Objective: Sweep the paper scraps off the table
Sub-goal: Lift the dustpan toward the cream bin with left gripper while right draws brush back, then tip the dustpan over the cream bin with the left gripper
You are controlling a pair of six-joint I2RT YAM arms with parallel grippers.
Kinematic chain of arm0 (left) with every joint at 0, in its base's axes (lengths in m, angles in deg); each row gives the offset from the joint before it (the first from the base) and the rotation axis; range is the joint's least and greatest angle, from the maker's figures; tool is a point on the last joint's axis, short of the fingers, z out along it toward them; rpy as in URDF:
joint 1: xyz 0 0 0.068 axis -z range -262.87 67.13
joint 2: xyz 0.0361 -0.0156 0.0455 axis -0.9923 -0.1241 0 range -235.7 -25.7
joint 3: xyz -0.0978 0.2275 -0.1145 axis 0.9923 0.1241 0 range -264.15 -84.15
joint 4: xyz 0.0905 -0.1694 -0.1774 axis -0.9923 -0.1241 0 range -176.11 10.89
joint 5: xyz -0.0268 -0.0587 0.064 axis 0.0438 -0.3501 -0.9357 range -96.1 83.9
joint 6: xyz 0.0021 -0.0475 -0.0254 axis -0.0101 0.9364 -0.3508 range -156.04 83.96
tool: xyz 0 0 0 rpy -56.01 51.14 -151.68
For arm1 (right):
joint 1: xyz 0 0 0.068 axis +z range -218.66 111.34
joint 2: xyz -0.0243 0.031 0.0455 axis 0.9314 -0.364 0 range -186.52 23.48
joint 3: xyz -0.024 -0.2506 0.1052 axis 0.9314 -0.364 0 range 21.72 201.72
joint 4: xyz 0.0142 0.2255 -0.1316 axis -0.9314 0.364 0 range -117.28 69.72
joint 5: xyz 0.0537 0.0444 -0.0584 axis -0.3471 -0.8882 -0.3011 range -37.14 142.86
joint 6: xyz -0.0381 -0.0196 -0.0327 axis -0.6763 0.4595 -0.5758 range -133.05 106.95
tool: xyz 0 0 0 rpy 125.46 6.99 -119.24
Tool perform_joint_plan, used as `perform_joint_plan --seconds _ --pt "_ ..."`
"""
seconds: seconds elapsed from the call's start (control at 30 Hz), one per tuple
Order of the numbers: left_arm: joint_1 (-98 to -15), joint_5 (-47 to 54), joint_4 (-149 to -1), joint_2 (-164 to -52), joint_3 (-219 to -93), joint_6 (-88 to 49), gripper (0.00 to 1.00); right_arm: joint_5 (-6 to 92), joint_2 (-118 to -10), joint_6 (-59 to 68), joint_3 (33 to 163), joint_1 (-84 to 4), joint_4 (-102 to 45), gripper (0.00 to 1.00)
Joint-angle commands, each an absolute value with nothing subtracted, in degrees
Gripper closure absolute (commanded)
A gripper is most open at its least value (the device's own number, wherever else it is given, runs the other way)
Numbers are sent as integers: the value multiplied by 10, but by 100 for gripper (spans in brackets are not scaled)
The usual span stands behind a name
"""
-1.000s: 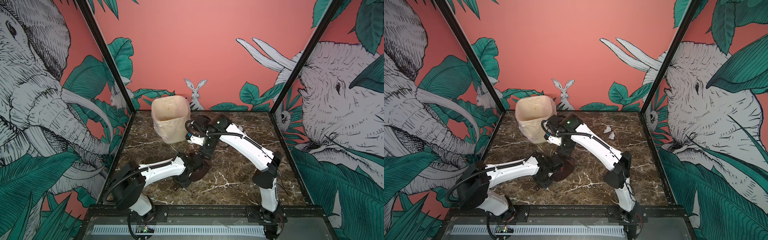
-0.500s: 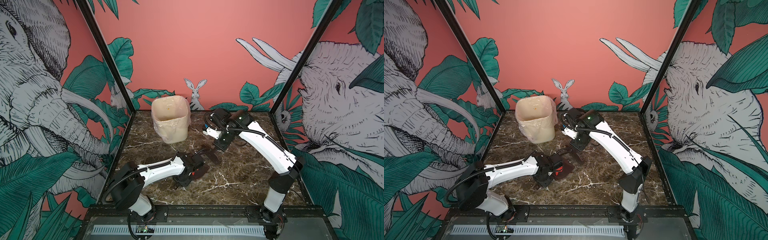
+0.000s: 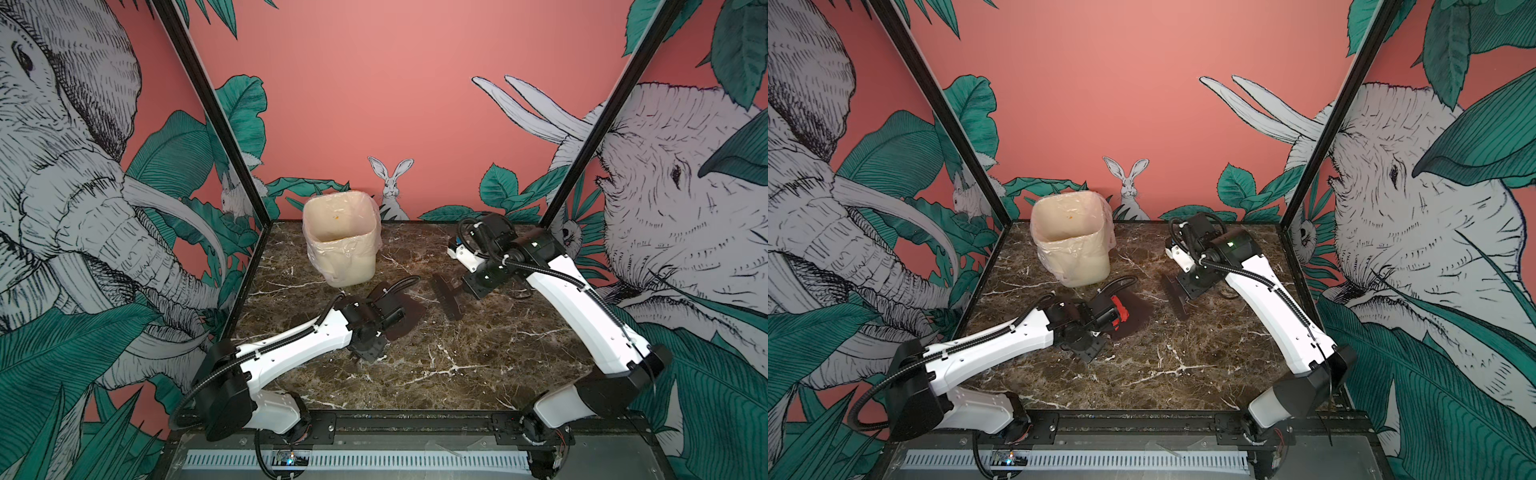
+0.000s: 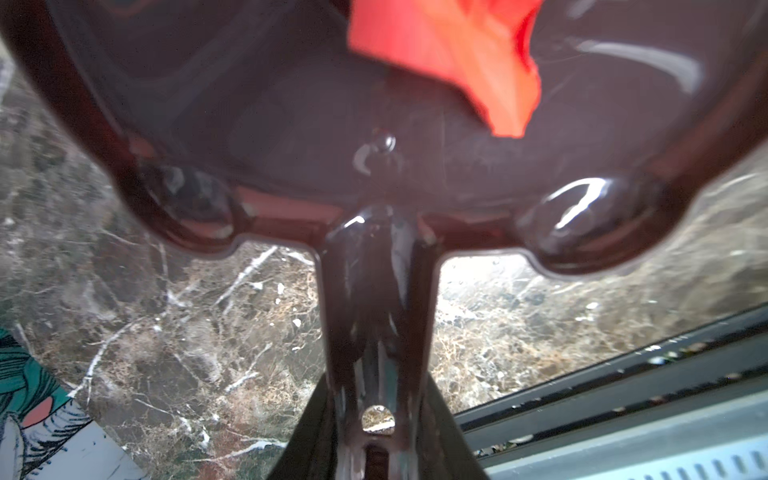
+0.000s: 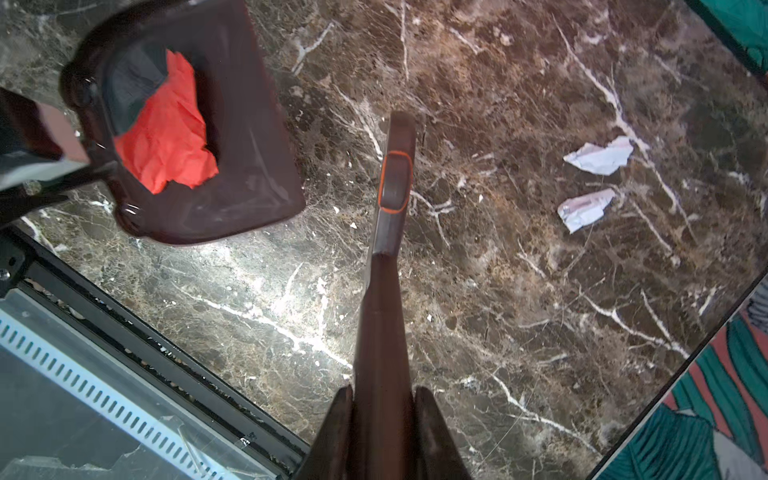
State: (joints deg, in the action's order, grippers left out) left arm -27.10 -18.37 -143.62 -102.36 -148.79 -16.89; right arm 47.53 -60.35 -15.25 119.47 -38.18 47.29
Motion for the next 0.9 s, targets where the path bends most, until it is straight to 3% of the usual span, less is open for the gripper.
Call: perform_joint_plan --seconds 0.0,0.47,0.87 --pt "-274 -208 -1500 -989 -1533 -156 100 416 -570 -137 1158 -405 433 100" --pt "-289 -244 -1670 -995 -1751 -160 100 374 -538 -130 1121 -434 418 100" --pt "-458 -254 -1719 -1003 -1834 -270 100 352 -517 -133 1117 -438 422 100"
